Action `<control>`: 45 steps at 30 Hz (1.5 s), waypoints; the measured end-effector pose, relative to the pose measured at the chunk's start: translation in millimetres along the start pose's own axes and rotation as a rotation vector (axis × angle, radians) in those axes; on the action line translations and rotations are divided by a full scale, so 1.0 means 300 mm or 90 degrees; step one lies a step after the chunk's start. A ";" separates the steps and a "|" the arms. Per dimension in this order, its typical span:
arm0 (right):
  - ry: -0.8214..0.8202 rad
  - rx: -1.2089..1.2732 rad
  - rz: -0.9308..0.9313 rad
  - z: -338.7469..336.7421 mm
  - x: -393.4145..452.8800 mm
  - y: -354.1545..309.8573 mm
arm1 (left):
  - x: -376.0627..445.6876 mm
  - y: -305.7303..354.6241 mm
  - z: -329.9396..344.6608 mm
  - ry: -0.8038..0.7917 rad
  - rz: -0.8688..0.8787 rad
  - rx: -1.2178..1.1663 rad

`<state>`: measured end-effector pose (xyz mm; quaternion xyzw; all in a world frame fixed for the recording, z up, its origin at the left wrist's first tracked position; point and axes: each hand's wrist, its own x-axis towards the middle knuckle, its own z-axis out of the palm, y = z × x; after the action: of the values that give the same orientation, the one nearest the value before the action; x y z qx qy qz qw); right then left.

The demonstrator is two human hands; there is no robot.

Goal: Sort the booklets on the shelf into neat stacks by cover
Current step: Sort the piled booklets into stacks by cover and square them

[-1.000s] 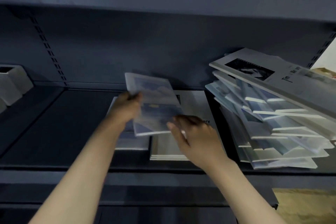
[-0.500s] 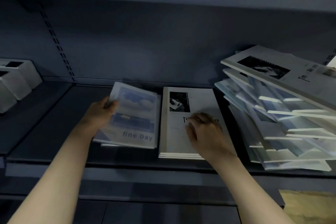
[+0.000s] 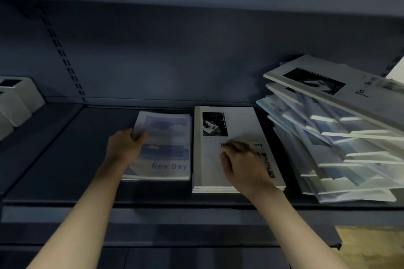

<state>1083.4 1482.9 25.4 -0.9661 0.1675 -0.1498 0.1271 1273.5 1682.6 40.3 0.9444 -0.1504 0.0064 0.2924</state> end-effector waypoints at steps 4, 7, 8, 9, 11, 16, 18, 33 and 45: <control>0.012 0.007 -0.001 0.002 -0.004 0.003 | 0.015 -0.009 0.026 0.004 0.006 0.017; 0.015 0.011 -0.004 0.004 -0.003 0.006 | 0.024 -0.019 0.043 0.010 0.014 0.017; 0.016 0.010 -0.004 0.005 -0.002 0.007 | 0.023 -0.018 0.045 0.009 0.016 0.019; 0.016 0.009 -0.004 0.005 -0.002 0.007 | 0.023 -0.019 0.048 0.008 0.018 0.023; 0.012 0.006 -0.003 0.004 -0.001 0.005 | 0.018 -0.020 0.054 0.012 0.016 0.029; 0.011 -0.004 0.005 0.004 0.003 0.002 | 0.006 -0.030 0.071 0.030 -0.014 0.011; 0.012 -0.010 0.004 0.007 0.004 0.004 | 0.008 -0.025 0.072 0.021 -0.029 0.012; 0.330 -0.076 -0.006 -0.233 -0.071 -0.008 | -0.190 0.357 0.094 0.096 0.269 0.073; 0.165 -0.202 0.243 -0.662 -0.238 0.301 | -0.276 0.561 0.187 0.038 0.323 0.025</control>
<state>927.5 1387.6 164.3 -0.8975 0.3829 -0.2175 -0.0224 1141.6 1542.8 78.0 0.8814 -0.3738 0.1101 0.2670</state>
